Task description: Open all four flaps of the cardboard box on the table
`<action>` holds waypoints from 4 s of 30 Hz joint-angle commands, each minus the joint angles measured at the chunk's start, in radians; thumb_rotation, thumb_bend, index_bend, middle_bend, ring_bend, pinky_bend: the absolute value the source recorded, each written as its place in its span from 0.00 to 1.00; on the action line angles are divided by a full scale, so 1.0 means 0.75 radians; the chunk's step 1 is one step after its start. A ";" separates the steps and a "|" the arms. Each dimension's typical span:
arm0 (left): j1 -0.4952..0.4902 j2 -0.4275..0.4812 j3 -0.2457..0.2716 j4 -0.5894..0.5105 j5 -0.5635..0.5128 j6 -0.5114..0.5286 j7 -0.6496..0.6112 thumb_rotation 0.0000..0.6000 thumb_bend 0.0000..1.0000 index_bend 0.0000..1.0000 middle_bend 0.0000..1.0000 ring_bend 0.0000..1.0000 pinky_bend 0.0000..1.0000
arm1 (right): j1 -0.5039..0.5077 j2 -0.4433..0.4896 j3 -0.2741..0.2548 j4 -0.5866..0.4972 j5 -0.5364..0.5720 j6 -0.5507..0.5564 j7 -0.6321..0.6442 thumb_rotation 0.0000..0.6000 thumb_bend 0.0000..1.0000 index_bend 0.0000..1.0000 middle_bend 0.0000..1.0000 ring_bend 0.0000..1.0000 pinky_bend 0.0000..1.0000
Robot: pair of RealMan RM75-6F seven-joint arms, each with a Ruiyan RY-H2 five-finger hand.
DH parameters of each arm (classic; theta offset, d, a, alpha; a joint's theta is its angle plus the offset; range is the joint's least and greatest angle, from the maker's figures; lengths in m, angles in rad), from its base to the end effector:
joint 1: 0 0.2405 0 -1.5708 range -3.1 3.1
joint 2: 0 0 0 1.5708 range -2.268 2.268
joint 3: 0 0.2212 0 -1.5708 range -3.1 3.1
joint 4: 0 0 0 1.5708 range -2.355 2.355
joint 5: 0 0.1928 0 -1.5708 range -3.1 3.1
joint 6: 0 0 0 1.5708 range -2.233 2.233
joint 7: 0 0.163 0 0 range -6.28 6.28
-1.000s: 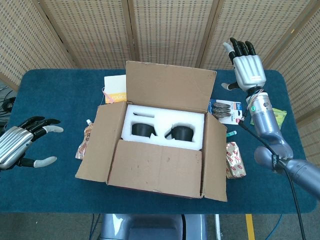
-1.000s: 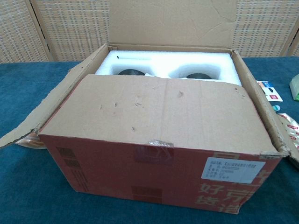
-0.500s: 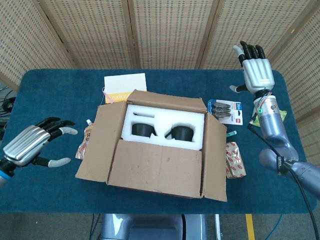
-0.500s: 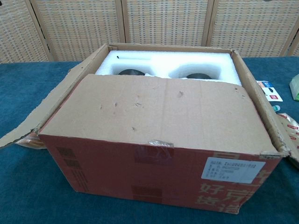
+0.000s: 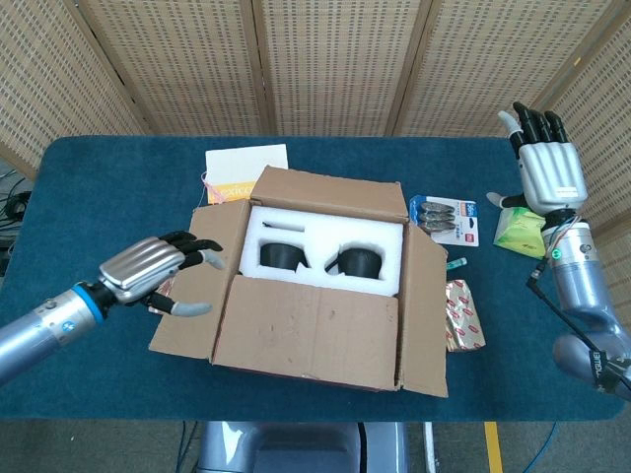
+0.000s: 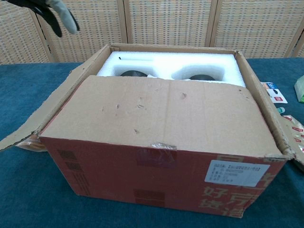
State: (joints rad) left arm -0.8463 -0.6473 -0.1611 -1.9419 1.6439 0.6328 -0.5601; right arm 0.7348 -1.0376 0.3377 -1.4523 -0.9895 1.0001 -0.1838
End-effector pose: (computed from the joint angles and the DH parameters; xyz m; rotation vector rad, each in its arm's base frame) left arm -0.0799 0.3060 0.1489 -2.1997 -1.0894 -0.8894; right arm -0.1596 -0.4106 0.2212 1.4137 -0.6812 0.9329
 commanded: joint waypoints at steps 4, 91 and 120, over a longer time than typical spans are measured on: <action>-0.193 -0.137 -0.072 0.015 -0.154 -0.232 -0.011 0.09 0.00 0.24 0.15 0.21 0.11 | -0.034 0.019 -0.011 -0.015 -0.003 0.020 0.016 1.00 0.00 0.00 0.01 0.00 0.02; -0.466 -0.355 -0.187 -0.043 -1.016 -0.410 0.364 0.09 0.00 0.24 0.15 0.25 0.11 | -0.124 0.001 0.007 0.156 0.009 -0.042 0.156 1.00 0.00 0.00 0.01 0.00 0.02; 0.034 -0.393 -0.799 -0.102 -0.813 -0.823 -0.041 0.09 0.00 0.24 0.15 0.25 0.11 | -0.041 0.086 0.056 0.094 0.135 -0.106 0.034 1.00 0.00 0.00 0.01 0.00 0.01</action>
State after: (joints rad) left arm -0.8486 -0.9302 -0.7292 -2.0093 1.0377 0.0333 -0.5880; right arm 0.7021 -0.9738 0.3791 -1.3822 -0.8915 0.9213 -0.1553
